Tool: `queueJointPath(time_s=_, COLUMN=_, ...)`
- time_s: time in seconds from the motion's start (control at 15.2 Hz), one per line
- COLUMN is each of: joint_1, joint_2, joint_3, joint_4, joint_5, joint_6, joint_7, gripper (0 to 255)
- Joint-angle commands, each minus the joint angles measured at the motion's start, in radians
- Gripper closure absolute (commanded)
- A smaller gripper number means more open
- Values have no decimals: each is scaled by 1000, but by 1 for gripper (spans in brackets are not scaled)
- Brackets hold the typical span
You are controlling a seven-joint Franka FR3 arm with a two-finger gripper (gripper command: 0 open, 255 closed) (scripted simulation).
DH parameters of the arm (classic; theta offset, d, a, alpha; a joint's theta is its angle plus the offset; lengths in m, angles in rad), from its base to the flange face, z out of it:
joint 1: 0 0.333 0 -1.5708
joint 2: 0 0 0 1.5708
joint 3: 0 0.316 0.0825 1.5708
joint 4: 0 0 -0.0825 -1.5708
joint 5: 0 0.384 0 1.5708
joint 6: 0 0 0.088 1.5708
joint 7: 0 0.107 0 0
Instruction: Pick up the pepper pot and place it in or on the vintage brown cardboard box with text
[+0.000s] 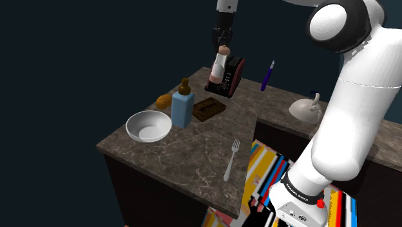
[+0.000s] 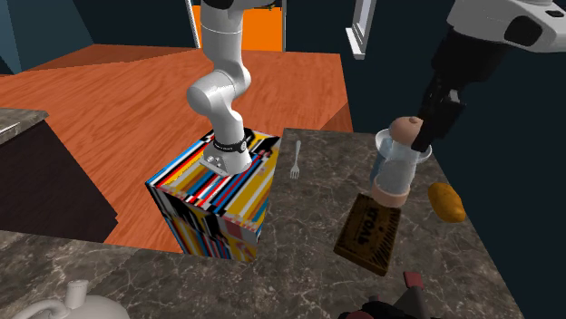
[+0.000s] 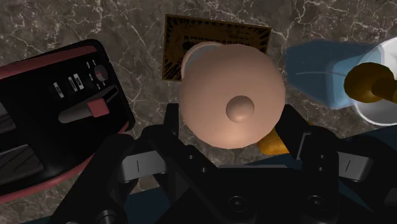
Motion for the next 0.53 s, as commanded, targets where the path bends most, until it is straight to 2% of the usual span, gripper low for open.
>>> queueJointPath(time_s=0.0, joint_1=-4, joint_2=48, joint_3=2, joint_4=54, joint_5=14, joint_6=-7, joint_7=0, gripper=255)
queueJointPath(time_s=0.46, joint_1=4, joint_2=26, joint_3=5, joint_4=-72, joint_5=7, joint_6=97, joint_7=4, gripper=255)
